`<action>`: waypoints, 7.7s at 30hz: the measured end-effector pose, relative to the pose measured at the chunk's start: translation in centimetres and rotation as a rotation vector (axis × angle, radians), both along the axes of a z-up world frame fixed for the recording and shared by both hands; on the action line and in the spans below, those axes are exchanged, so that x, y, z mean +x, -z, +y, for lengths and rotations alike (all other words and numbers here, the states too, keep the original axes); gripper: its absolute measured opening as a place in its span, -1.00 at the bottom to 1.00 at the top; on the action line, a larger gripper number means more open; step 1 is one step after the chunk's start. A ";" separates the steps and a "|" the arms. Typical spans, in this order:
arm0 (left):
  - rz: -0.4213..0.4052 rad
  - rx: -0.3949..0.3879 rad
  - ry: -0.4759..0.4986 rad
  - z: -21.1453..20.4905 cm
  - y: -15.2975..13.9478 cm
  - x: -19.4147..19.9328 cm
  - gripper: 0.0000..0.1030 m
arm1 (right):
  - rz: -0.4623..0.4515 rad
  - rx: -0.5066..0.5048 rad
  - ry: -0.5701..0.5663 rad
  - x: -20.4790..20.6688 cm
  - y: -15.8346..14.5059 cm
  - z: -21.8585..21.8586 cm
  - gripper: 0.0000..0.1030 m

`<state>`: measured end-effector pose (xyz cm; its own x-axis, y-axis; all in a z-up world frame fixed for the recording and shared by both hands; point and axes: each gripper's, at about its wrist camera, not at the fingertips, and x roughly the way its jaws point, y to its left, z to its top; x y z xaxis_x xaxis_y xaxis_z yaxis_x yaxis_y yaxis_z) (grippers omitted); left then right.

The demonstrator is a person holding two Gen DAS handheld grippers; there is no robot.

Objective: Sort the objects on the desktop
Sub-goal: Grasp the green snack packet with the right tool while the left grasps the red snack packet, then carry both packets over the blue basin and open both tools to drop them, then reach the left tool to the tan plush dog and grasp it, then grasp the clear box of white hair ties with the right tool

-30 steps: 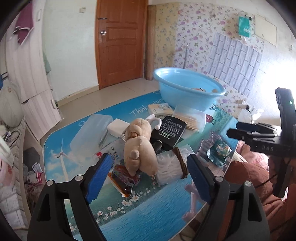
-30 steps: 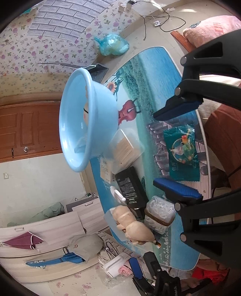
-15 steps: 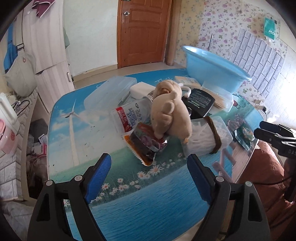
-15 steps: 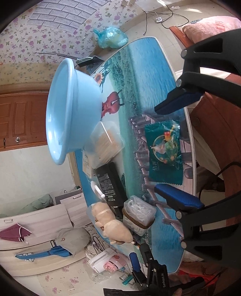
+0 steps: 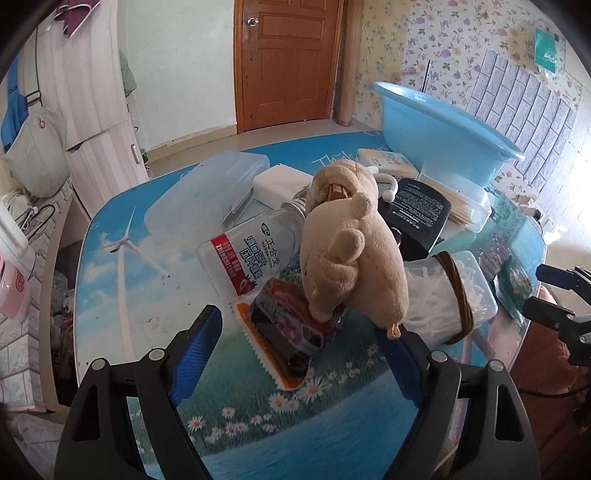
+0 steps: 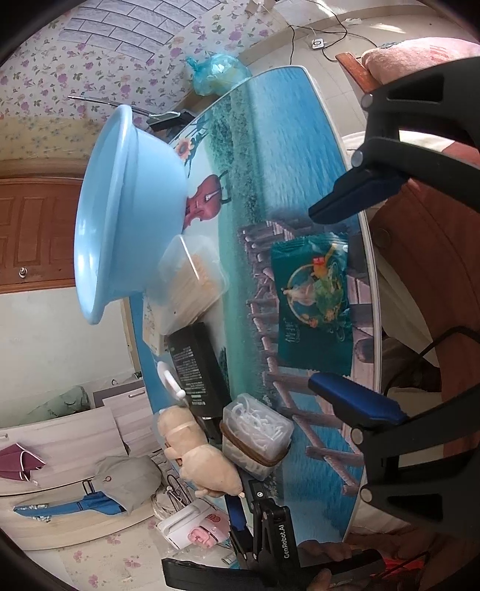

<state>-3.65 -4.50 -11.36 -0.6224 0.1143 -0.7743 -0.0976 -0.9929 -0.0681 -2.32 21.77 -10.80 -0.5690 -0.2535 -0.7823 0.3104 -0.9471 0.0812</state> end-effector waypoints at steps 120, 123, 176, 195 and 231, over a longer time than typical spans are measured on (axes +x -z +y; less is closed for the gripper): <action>0.268 0.014 0.173 10.0 -13.3 -6.2 0.81 | 0.325 -0.144 0.008 -8.0 -10.6 2.8 -0.47; 0.247 0.012 0.145 8.9 -12.6 -5.4 0.83 | 0.318 -0.154 0.026 -7.4 -10.8 2.5 -0.44; 0.026 0.061 0.058 1.6 -4.1 -0.7 0.95 | 0.004 -0.139 0.013 -4.8 -3.0 -3.9 0.87; 0.003 0.061 0.084 1.7 -3.3 -0.6 -0.05 | 0.003 -0.152 -0.165 -3.3 -3.2 -6.1 0.73; -0.042 0.004 0.066 1.1 -1.8 2.9 0.14 | -0.035 -0.148 -0.176 -3.6 -1.4 -5.7 -0.39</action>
<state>-0.79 -3.42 -9.61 -0.5804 0.1571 -0.7990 -0.1594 -0.9841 -0.0778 -5.89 16.09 -9.42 -0.4787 -0.4599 -0.7479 0.4645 -0.8555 0.2287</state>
